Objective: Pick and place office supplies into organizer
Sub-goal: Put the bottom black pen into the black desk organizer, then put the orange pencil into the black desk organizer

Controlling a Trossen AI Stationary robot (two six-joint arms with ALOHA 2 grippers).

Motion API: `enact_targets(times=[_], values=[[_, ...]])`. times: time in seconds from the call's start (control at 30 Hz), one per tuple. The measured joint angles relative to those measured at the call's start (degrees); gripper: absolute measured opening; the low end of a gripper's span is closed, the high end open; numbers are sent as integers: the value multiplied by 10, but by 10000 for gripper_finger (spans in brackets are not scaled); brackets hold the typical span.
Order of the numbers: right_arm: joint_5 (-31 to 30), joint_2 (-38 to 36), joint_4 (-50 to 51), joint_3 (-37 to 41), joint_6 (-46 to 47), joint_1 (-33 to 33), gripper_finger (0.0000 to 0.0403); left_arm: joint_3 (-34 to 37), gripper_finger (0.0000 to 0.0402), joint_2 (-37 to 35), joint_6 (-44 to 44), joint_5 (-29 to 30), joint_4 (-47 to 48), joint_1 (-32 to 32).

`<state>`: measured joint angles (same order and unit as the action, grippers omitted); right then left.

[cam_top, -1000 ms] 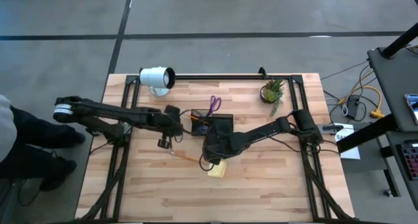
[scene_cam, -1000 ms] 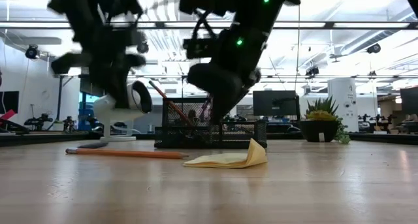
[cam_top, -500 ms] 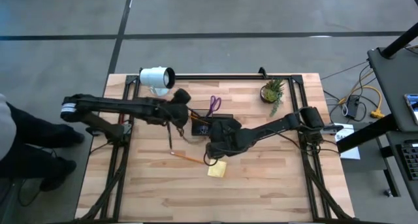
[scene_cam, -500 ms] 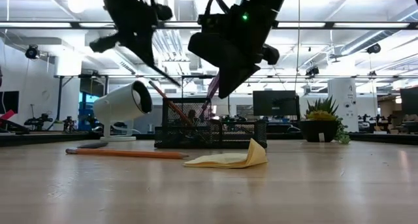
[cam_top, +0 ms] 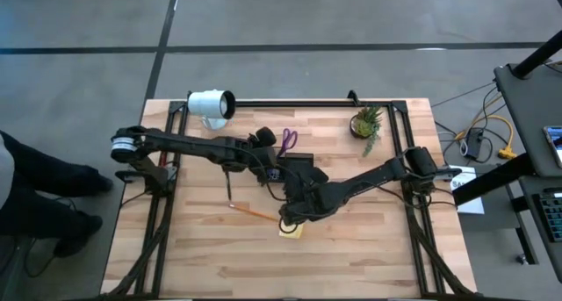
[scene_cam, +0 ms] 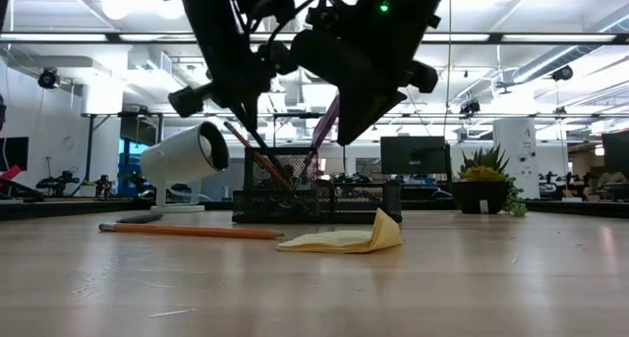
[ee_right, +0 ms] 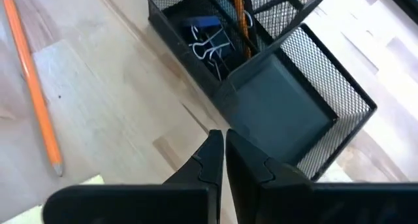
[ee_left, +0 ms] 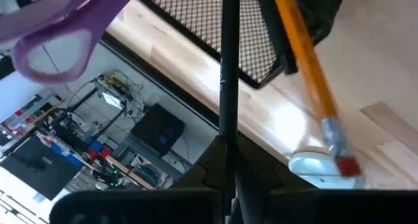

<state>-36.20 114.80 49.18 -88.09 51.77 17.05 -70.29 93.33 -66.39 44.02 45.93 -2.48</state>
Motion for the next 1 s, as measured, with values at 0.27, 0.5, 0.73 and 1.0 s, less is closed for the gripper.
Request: enact_targets(times=[0.27, 0.5, 0.73, 1.0], values=[[0, -1, 19, 3, 8, 6, 9, -3, 41, 19, 15, 0, -30, 4], [0, -1, 19, 6, 6, 6, 9, -3, 100, 6, 16, 0, -30, 5], [0, -1, 21, 10, 1, 6, 9, -3, 140, -64, 118, 26, -9, 32], [102, -1, -46, 13, -123, 0, 9, 38, 135, -206, 474, -334, 139, 40]])
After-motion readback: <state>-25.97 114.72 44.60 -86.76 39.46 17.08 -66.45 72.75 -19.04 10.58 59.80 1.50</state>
